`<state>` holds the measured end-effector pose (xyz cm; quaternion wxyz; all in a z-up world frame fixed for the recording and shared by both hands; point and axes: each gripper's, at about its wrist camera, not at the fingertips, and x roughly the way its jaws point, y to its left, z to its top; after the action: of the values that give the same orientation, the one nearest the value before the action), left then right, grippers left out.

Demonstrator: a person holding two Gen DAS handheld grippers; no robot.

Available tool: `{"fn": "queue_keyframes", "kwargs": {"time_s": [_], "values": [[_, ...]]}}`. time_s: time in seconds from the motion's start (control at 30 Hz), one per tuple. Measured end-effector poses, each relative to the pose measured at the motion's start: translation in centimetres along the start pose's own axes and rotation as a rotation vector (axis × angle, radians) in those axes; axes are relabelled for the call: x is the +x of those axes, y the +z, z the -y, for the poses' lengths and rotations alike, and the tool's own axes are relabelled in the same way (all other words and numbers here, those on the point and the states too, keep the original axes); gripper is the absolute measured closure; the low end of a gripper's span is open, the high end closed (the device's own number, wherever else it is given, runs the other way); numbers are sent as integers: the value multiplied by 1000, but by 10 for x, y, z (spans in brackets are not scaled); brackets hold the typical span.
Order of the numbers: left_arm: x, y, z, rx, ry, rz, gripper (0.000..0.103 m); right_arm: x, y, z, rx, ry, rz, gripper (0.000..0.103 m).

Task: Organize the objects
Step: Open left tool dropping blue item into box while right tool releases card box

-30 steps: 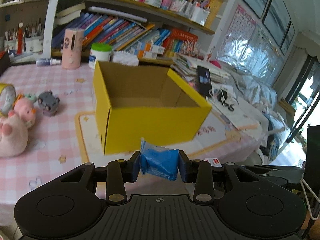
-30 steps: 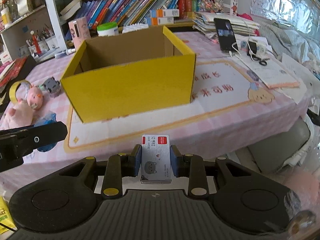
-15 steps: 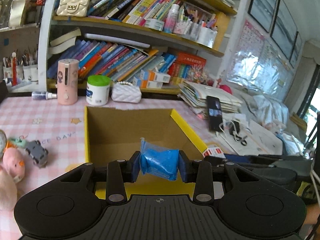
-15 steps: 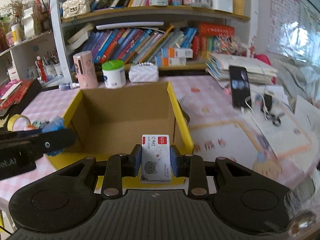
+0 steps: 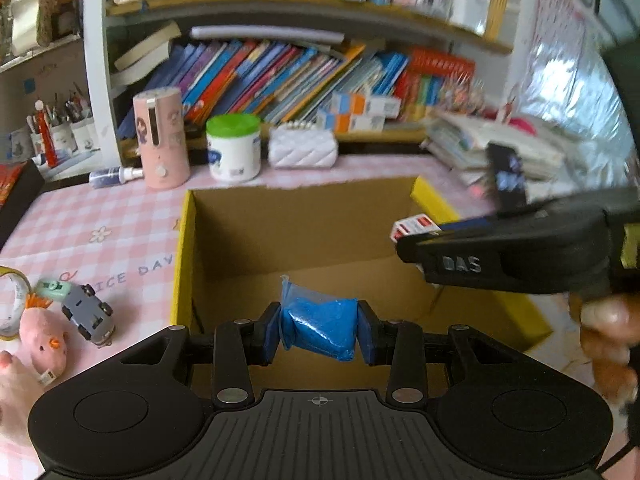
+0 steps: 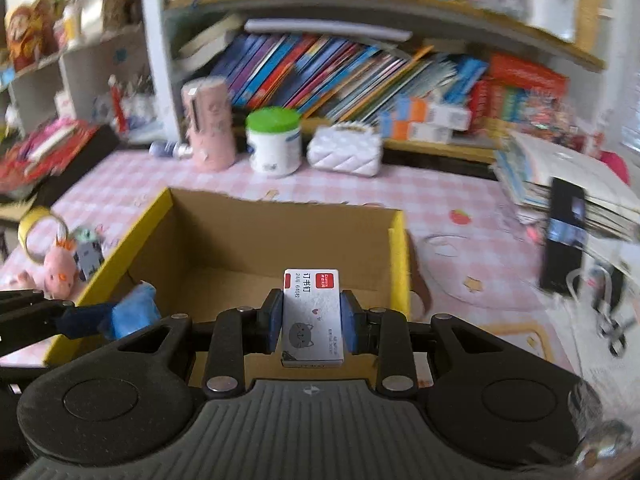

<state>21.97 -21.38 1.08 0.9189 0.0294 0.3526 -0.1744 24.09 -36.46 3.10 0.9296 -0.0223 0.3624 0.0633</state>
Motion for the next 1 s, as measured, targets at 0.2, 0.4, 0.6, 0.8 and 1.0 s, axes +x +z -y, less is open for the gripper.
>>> {"fn": "queue_keyframes", "kwargs": {"time_s": [0.2,0.4,0.6,0.8,1.0], "values": [[29,4,11,65,59,-83,66,52,16,-7,-119,59,-129,75],[48,0,20,100,77,-151,66,88,14,-19,-238,89,-231,75],[54,-4,21,101,88,-174,64,103,8,-16,-242,104,-303,75],[33,-2,17,67,95,-82,54,86,9,-17,-243,106,-223,61],[-7,1,10,23,111,22,43,34,15,-8,-121,68,-23,57]]}}
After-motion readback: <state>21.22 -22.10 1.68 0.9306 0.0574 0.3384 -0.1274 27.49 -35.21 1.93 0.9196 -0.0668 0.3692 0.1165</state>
